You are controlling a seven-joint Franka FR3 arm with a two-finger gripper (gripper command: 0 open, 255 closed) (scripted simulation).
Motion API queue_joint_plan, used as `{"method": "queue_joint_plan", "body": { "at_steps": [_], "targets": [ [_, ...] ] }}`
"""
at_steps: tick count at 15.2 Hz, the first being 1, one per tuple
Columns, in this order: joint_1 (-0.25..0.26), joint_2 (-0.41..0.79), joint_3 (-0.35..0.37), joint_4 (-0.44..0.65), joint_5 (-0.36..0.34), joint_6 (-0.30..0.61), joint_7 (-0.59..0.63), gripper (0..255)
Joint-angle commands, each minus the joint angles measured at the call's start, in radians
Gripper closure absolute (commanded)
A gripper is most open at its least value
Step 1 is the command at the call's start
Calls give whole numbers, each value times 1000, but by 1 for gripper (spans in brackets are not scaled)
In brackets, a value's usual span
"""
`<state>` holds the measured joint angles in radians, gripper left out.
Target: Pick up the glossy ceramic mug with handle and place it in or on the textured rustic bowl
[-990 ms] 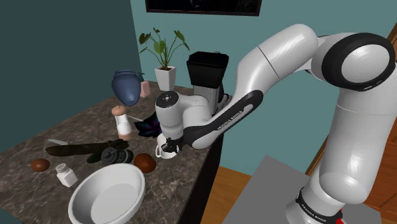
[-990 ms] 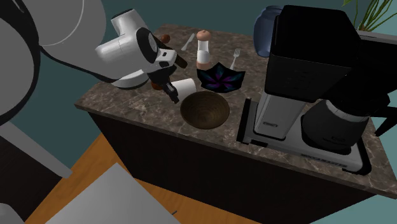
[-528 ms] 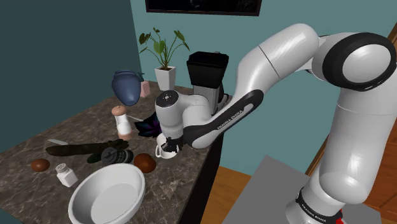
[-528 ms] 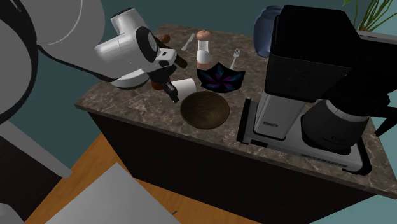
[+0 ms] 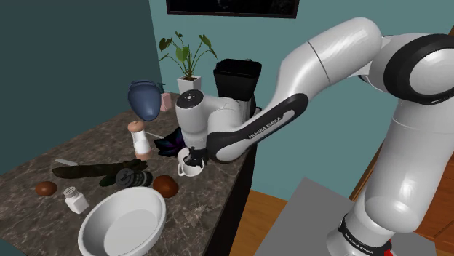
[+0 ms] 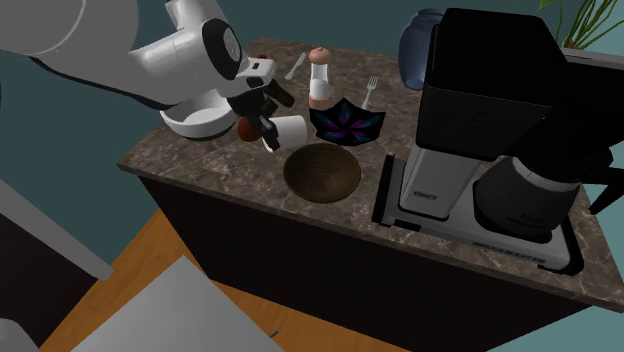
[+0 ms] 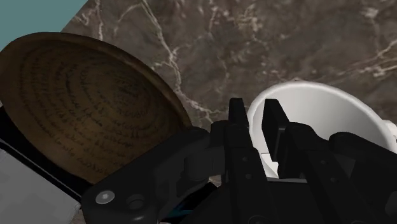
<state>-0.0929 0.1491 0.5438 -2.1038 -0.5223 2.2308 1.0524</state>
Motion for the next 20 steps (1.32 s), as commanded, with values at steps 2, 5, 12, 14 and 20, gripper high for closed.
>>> {"method": "queue_joint_plan", "body": {
  "at_steps": [2,5,12,14,20],
  "targets": [
    [-4,-28,6,12,30,-29,-28,255],
    [-7,-50,9,28,55,-58,-53,255],
    [-10,-95,15,74,105,-130,-106,255],
    [-11,-106,15,89,117,-152,-120,255],
    [-11,-132,16,138,146,-215,-156,255]
  ]
}}
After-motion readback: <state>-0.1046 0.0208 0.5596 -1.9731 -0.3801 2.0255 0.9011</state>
